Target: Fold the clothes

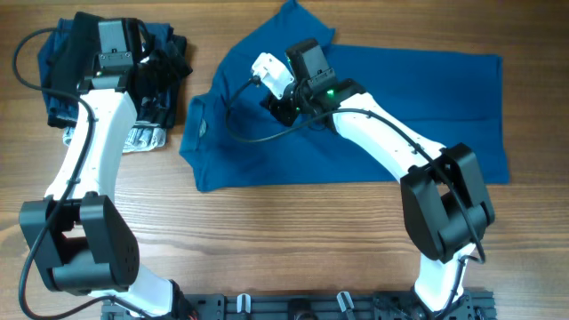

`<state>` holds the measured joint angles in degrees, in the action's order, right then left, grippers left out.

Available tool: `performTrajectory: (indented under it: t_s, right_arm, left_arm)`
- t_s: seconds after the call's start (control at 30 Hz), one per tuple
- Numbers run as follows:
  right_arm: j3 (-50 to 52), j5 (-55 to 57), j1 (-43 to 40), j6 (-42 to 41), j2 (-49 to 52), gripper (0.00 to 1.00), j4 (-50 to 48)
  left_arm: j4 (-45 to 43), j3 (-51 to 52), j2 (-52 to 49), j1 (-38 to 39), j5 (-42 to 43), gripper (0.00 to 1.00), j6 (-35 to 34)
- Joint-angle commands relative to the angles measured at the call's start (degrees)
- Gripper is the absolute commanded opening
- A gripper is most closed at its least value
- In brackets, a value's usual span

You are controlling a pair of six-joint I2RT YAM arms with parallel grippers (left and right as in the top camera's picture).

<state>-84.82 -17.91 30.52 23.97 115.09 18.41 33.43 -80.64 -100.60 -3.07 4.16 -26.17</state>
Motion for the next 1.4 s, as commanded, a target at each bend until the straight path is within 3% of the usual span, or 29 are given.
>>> performTrajectory:
  t_s: [0.0, 0.27, 0.6, 0.73, 0.87, 0.97, 1.3, 1.37]
  right_arm:
    - [-0.9, -3.6, 0.9, 4.8, 2.5, 0.37, -2.3]
    - [-0.9, 0.5, 5.5, 9.5, 10.0, 0.57, -11.1]
    - [-0.9, 4.5, 5.5, 12.0, 14.9, 0.62, -17.2]
    - [-0.9, 4.7, 5.5, 11.9, 15.1, 0.54, -17.7]
    - [-0.9, 5.0, 5.5, 11.8, 16.0, 0.21, -17.8]
    - [-0.9, 5.1, 5.5, 11.8, 16.0, 0.05, -18.4]
    - [-0.9, 10.5, 4.0, 7.3, 16.0, 0.05, -23.9]
    - [-0.9, 10.5, 3.7, 7.3, 16.0, 0.10, -23.7]
  left_arm:
    - [-0.2, -0.7, 0.9, -0.1, -0.2, 1.00, 1.1]
    - [-0.2, -0.7, 0.9, -0.1, -0.2, 1.00, 1.1]
    - [-0.2, -0.7, 0.9, -0.1, -0.2, 1.00, 1.1]
    - [-0.2, -0.7, 0.9, -0.1, -0.2, 1.00, 1.1]
    - [-0.2, -0.7, 0.9, -0.1, -0.2, 1.00, 1.1]
    - [-0.2, -0.7, 0.9, -0.1, -0.2, 1.00, 1.1]
    - [-0.2, -0.7, 0.9, -0.1, -0.2, 1.00, 1.1]
    - [-0.2, -0.7, 0.9, -0.1, -0.2, 1.00, 1.1]
